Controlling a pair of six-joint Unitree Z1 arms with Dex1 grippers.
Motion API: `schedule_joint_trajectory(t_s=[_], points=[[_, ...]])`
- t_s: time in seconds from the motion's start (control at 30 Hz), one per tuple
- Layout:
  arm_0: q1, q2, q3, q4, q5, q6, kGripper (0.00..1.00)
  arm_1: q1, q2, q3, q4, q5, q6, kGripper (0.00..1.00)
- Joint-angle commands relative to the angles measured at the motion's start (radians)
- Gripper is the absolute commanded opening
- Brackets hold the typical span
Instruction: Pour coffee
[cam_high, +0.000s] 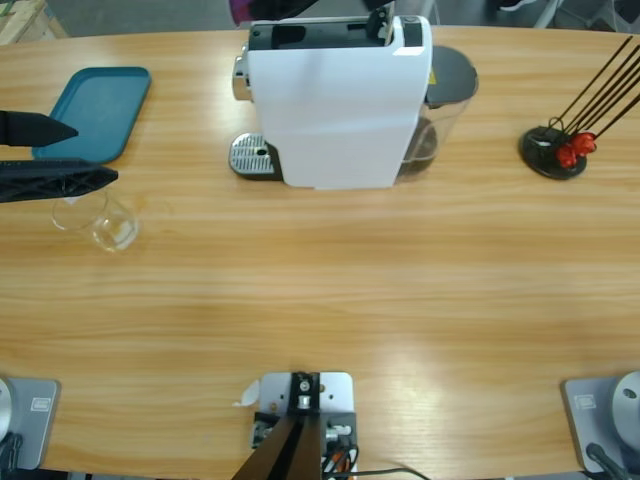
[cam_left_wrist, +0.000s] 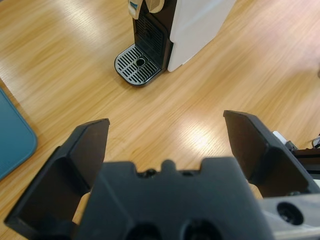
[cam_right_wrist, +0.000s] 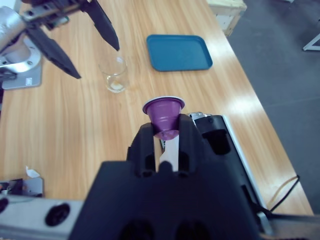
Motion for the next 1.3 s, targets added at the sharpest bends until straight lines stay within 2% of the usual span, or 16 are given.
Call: schedule_joint_trajectory(t_s=[0.03,0.43,0.53,0.63,1.13,1.3], points=[[0.017,0.008,-0.003,-0.007,-0.030,0.008,1.000,0.009,0.112,-0.002,-0.039,-0.060,-0.018,0.000],[0.017,0.017,0.001,-0.007,-0.041,0.008,1.000,-0.018,0.128,0.012,-0.074,-0.180,-0.080,0.000],[0.017,0.020,0.001,-0.007,-0.041,0.008,1.000,-0.026,0.144,0.012,-0.074,-0.184,-0.099,0.013],[0.017,0.022,0.002,-0.007,-0.041,0.008,1.000,-0.030,0.167,0.011,-0.072,-0.176,-0.107,0.163],[0.022,0.033,0.005,-0.013,-0.060,0.008,1.000,-0.065,0.178,0.003,-0.074,-0.183,-0.117,0.155],[0.023,0.035,0.006,-0.016,-0.065,0.008,1.000,-0.065,0.117,-0.001,-0.071,-0.189,-0.097,0.189]])
